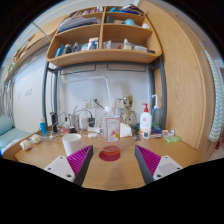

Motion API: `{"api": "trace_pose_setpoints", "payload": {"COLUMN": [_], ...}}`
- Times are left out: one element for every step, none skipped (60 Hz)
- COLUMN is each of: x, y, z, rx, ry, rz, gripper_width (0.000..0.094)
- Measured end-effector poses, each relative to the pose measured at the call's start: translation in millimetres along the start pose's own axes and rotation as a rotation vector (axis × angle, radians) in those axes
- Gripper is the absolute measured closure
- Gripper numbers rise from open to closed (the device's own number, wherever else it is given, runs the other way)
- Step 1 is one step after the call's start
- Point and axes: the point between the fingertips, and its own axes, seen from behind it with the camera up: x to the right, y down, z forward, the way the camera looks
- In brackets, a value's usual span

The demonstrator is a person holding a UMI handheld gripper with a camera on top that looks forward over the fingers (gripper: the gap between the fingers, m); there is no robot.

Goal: Pour water

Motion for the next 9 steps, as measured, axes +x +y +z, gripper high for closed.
{"api": "trace_pose_setpoints", "payload": {"x": [0.7,1.4,1.9,2.5,2.8,3.1,3.1,2.9,2.7], "y": [0.8,1.0,1.2,0.9,0.7,0.4,0.0,-0.2,-0.3], "z": [-0.5,-1.4,-2.2,-2.7,-3.0,-3.4,-3.8,-4.0,-4.2], "rx": [-0.002,-0.001,0.0,0.002,0.004,0.004,0.005,0.006,0.005], "ry": [0.002,0.004,0.007,0.008,0.008,0.007,0.006,0.006,0.005], "rz": [-0.001,0.002,0.007,0.012,0.016,0.019,0.022,0.025,0.029], "gripper_width": [0.0074,0.0075,0.0074,0.0075,0.0076,0.0076,0.0076,0.0076,0.0074]}}
